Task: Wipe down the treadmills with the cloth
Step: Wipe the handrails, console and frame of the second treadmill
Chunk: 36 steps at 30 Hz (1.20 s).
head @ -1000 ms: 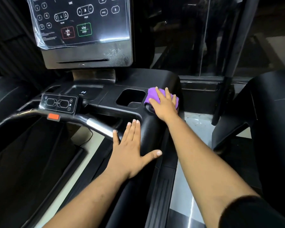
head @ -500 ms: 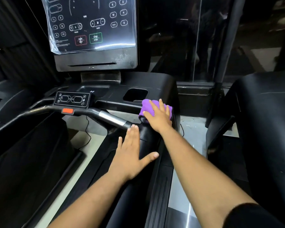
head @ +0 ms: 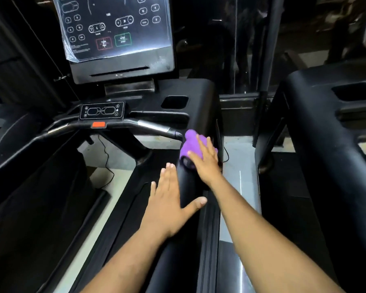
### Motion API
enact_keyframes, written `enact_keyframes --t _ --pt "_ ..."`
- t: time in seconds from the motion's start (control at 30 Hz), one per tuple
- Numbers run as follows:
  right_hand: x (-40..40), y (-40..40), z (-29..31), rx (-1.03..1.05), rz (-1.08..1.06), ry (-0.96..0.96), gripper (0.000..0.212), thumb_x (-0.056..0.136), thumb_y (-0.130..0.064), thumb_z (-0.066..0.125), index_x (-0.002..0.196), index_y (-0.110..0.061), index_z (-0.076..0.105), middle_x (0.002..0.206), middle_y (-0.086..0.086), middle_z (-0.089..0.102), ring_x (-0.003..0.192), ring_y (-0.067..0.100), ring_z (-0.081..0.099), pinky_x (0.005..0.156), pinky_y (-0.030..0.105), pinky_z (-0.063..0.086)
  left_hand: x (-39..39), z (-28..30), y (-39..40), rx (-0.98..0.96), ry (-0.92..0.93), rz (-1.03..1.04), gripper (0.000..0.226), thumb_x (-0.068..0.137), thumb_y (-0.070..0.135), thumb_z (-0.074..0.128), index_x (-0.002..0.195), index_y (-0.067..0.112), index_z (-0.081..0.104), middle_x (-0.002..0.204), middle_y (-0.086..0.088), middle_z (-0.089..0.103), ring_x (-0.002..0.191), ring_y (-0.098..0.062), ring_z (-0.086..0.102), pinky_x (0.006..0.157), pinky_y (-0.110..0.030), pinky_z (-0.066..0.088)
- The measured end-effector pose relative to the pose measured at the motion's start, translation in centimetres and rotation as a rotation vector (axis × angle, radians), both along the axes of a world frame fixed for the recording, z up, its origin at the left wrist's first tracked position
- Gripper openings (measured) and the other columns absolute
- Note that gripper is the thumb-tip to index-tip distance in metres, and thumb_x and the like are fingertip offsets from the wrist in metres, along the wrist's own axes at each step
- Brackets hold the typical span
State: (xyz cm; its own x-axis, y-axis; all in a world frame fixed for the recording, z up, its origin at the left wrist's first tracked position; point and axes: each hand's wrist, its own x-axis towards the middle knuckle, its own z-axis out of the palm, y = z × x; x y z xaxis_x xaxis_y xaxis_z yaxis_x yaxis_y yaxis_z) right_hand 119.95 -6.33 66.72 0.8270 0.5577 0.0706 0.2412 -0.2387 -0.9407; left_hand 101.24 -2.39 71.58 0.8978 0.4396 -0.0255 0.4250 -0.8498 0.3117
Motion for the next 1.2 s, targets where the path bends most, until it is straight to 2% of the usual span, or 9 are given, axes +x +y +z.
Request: enact_keyframes --t 0.13,0.23,0.4,0.5,0.67,0.83,0.93,1.03,1.2 --pt "-6.2 -3.9 -2.5 0.095 0.109 -0.139 0.072 0.081 -0.064 0.054 0.146 -0.061 0.022 0.17 -0.013 -0.002 0.151 0.008 -0.01 0.123 0.031 -0.006 0.4 0.1 0.3 -0.063 -0.056 -0.006 0.131 0.063 0.104 0.014 0.158 0.021 -0.022 0.168 0.005 -0.021 0.154 -0.009 -0.021 0.128 -0.046 -0.002" --pt "-2.6 -1.8 -2.5 0.145 0.049 -0.104 0.066 0.08 -0.064 0.054 0.144 -0.058 0.035 0.171 -0.008 0.012 0.155 0.013 0.003 0.127 0.034 -0.002 0.7 -0.1 0.5 -0.023 -0.007 -0.025 0.132 0.061 0.105 0.013 0.159 0.023 -0.02 0.168 0.005 -0.021 0.154 -0.011 -0.02 0.128 -0.047 -0.001" --pt "4.6 1.1 -3.6 0.364 -0.074 0.345 0.055 0.093 -0.059 0.053 0.146 -0.046 0.049 0.153 -0.02 0.046 0.147 0.005 0.037 0.122 0.031 0.028 0.8 -0.2 0.6 0.005 0.005 -0.009 0.127 0.064 0.104 0.017 0.159 0.028 -0.02 0.168 0.007 -0.023 0.154 -0.01 -0.022 0.128 -0.045 -0.002" --pt "1.7 -0.2 -4.4 0.352 -0.15 0.554 0.067 0.096 -0.066 0.044 0.157 -0.042 0.032 0.162 -0.016 0.034 0.15 0.008 0.03 0.124 0.035 0.025 0.7 -0.4 0.7 0.013 0.015 -0.017 0.125 0.067 0.102 0.02 0.159 0.028 -0.019 0.168 0.007 -0.022 0.154 -0.011 -0.02 0.128 -0.045 -0.001" --pt "-4.8 -2.3 -5.1 0.299 -0.09 0.246 0.082 0.09 -0.058 0.044 0.162 -0.035 0.012 0.168 -0.019 0.007 0.156 0.002 0.002 0.128 0.032 0.003 1.1 -0.3 0.6 -0.023 -0.01 -0.015 0.129 0.064 0.104 0.018 0.159 0.026 -0.019 0.168 0.008 -0.022 0.154 -0.009 -0.02 0.127 -0.041 -0.004" --pt "2.8 0.8 -2.1 0.307 -0.172 0.302 0.097 0.07 -0.072 0.054 0.158 -0.038 0.032 0.164 -0.011 0.034 0.15 0.009 0.032 0.126 0.04 0.024 1.6 -0.3 1.0 -0.023 -0.018 -0.01 0.129 0.066 0.103 0.016 0.16 0.022 -0.018 0.169 0.004 -0.021 0.154 -0.011 -0.019 0.128 -0.045 -0.001" --pt "-1.6 -0.7 -2.6 0.268 -0.143 0.278 0.092 0.08 -0.071 0.048 0.161 -0.039 0.02 0.17 -0.009 0.016 0.156 0.015 0.016 0.128 0.045 0.013 0.3 -0.3 0.2 -0.047 -0.049 -0.003 0.127 0.069 0.099 0.02 0.16 0.018 -0.017 0.169 0.002 -0.019 0.155 -0.011 -0.018 0.128 -0.047 0.001" --pt "-12.7 -5.5 -5.8 0.37 -0.025 0.2 0.085 0.085 -0.083 0.043 0.158 -0.049 0.015 0.17 -0.016 0.009 0.156 0.001 0.007 0.129 0.036 0.007 -1.4 -0.4 -0.3 -0.048 -0.058 -0.031 0.131 0.066 0.102 0.015 0.16 0.017 -0.017 0.169 0.002 -0.019 0.155 -0.01 -0.017 0.128 -0.045 0.0" --pt "-12.0 -4.7 -5.3 0.287 -0.096 0.255 0.092 0.077 -0.079 0.058 0.158 -0.043 0.032 0.167 -0.008 0.027 0.153 0.01 0.026 0.127 0.043 0.021 -6.3 -0.5 -2.3 -0.065 -0.026 -0.038 0.134 0.06 0.105 0.005 0.16 0.018 -0.017 0.168 0.004 -0.021 0.153 -0.008 -0.021 0.127 -0.042 -0.004"
